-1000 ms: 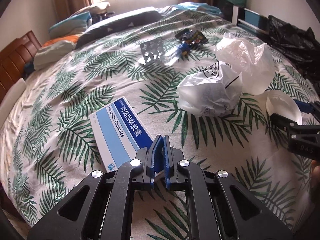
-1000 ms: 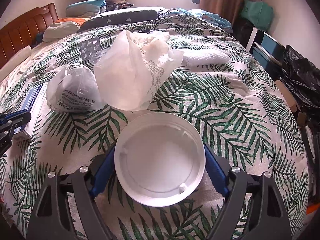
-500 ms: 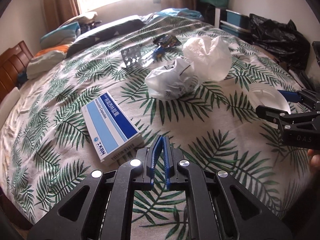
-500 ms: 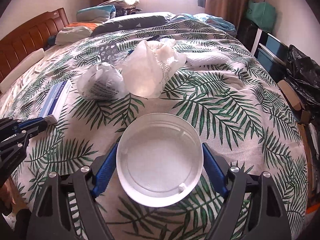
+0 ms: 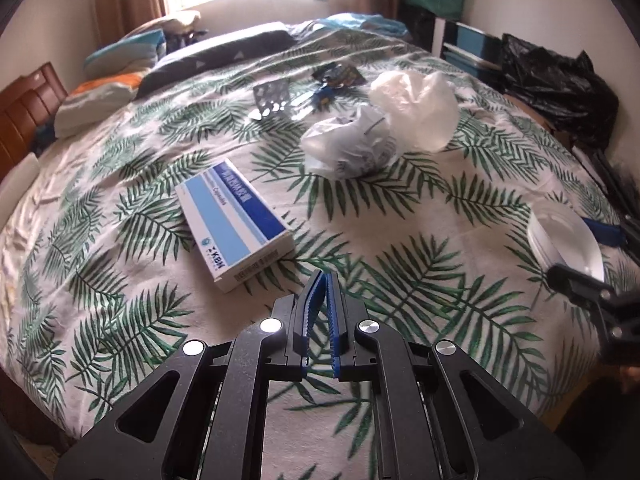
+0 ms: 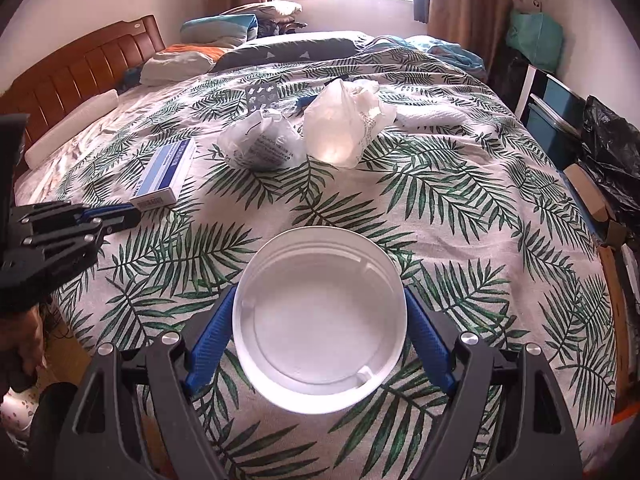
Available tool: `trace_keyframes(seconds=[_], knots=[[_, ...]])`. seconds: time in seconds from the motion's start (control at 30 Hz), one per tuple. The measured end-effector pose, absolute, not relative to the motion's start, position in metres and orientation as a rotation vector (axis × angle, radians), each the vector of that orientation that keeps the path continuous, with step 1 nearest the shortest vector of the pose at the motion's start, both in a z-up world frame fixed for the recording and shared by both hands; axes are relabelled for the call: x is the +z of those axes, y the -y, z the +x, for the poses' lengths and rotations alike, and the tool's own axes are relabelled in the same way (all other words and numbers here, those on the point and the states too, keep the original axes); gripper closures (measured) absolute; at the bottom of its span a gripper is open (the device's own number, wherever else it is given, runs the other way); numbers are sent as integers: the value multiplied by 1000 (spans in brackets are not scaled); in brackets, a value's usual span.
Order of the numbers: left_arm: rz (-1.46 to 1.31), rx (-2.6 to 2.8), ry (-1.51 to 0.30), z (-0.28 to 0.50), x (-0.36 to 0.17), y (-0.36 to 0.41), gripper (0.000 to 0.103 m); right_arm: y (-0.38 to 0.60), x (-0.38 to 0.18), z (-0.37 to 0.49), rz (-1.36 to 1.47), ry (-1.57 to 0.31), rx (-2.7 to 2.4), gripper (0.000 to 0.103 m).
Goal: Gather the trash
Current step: 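Grasp the white plastic lid with the right tool while the left tool grasps the KBN box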
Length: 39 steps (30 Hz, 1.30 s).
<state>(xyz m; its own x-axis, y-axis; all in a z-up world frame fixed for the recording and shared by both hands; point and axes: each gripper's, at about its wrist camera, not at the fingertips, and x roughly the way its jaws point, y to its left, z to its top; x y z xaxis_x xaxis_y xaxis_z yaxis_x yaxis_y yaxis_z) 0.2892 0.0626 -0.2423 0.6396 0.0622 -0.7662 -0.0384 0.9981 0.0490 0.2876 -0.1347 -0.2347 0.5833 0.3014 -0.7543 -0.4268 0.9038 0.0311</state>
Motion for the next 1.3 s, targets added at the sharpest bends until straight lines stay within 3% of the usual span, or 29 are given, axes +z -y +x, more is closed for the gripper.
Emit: trace_keyframes(seconds=[0.03,0.07,0.13,0.2,0.27,0.33,0.7,0.87,1.3], knots=[[6,75,-874,294,-243,-71,86,134,-236,287,-163,-849,428,23],[-9,87,-878,301,-245,-77,67,134,-237,286,-162,-852,428,23],[-27,110,-866,315,-245,-87,45,133,-240,286,-158,-856,430,23],[-31,138,-852,327,-244,-91,37,132,-242,287,-157,-861,432,23],[-6,183,-833,339,-241,-92,20,131,-245,290,-156,-867,435,23],[10,205,-844,354,-243,-93,10,130,-247,292,-157,-870,437,23],[-9,326,-962,401,-281,-124,11,123,-251,304,-160,-874,452,23],[-47,256,-936,390,-276,-124,23,122,-251,304,-152,-875,456,23],[27,133,-921,339,-270,-89,26,124,-248,295,-144,-873,455,23]])
